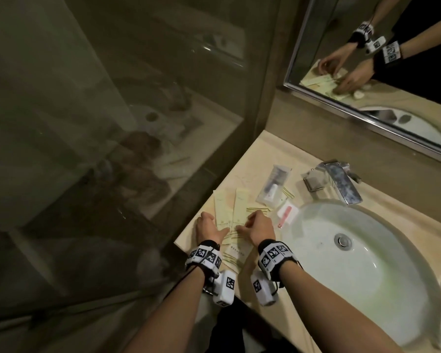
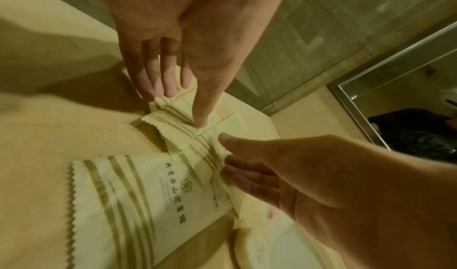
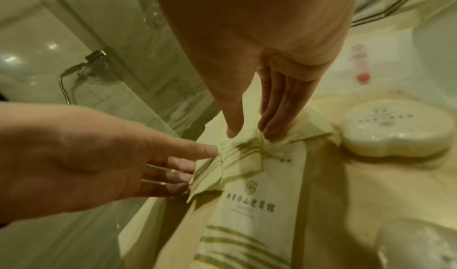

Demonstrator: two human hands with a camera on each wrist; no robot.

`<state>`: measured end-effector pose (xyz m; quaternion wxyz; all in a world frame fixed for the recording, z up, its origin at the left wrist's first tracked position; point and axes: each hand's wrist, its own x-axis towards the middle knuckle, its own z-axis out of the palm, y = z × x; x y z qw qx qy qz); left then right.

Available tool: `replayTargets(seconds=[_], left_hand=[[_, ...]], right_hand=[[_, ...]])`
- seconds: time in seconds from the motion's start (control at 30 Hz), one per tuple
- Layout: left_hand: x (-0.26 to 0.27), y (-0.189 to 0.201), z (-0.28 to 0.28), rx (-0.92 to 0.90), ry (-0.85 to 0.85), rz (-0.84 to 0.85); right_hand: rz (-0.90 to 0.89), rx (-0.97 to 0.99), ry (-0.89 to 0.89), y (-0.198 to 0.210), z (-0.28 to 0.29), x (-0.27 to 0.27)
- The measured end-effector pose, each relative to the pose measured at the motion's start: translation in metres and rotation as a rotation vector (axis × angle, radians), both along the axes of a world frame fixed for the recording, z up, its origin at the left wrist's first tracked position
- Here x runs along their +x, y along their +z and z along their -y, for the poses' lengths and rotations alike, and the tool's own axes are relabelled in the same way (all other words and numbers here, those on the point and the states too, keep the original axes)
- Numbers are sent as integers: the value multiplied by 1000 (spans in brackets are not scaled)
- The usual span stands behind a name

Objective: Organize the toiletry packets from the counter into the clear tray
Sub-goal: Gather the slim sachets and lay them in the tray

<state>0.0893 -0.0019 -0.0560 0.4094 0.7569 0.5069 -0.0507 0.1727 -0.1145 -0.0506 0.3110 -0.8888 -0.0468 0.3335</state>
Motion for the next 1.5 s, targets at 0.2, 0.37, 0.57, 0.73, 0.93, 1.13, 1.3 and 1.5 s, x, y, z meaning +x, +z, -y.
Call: replayTargets(seconds=[0.2,0.37,0.57,0.73,0.93,1.13,1.3,1.5], left_hand=[[6,-13,-1,20,-25,-24],[7,-13,-3,10,-4,27],[11,5,-11,-134,81,144],[42,51,-5,-246,139,359],[91,109,55,-457,-2,531],[127,142,160,-567,-226,544],[138,147,269,-575,-352,498],[136,132,386,-624,-426,401]], right_hand=[[103,-146,48,2,-14,-9],[45,-134,38,-2,-17,-2],[-7,60,-58,12,-4,13],[62,344,-178,56,41,35],[61,561,-316,108,127,59],[110,734,-521,140,241,66],[202,783,-699,144,363,59],[264,728,-943,117,510,36]])
